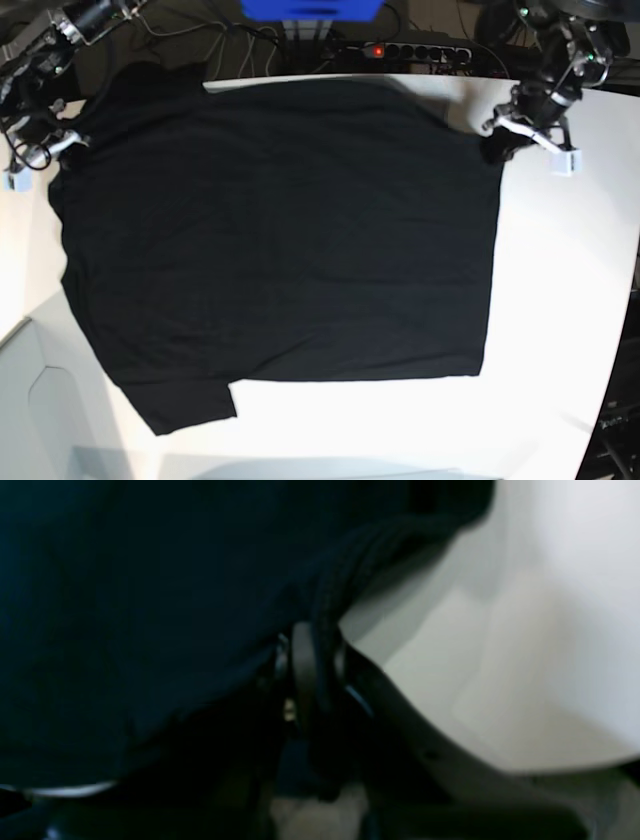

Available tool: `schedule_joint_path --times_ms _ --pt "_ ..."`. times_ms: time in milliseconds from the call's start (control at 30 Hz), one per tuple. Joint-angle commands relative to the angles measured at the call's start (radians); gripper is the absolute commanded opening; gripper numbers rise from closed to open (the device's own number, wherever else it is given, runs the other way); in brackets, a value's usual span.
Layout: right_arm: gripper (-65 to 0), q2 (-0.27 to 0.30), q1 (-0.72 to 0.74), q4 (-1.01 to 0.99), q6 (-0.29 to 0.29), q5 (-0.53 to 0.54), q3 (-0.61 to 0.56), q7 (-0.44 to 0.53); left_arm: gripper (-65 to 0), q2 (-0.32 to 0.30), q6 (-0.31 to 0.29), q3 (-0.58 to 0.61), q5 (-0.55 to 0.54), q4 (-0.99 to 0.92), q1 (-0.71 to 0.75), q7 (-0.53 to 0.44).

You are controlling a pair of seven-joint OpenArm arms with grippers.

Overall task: Fold the T-shirt properly
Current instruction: 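Pull both grippers apart and back, stretching the shirt flat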

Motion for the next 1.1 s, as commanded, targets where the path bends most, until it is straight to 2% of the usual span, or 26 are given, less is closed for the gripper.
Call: schedule_joint_path --times_ms 0,133,500,633,800,1067 --pt "-65.0 0.018 0.021 0.012 0.007 0.017 0.004 0.014 -64.9 -0.005 -0.003 0.0 0.012 0.016 -0.014 -0.007" --pt "-65.0 0.018 0.081 0.008 0.007 0.012 0.004 0.014 -64.9 0.001 -0.003 0.003 0.101 0.015 -0.09 -0.005" --pt "-65.0 0.019 0.228 -0.175 0.007 0.011 0.002 0.014 -64.9 0.0 -0.003 -0.002 0.225 -0.002 -0.252 -0.004" --pt "-65.0 0.022 0.265 -0.232 0.007 0.011 0.002 0.014 -64.9 -0.002 -0.003 -0.003 0.23 -0.063 -0.291 -0.01" --pt "-65.0 0.058 0.308 -0.319 0.007 0.011 0.002 0.051 -64.9 -0.006 -0.003 -0.005 0.23 -0.169 -0.338 -0.019" --pt "-65.0 0.09 0.335 -0.351 0.007 0.012 0.007 0.114 -64.9 0.0 -0.003 -0.118 0.254 -0.211 -0.406 -0.019"
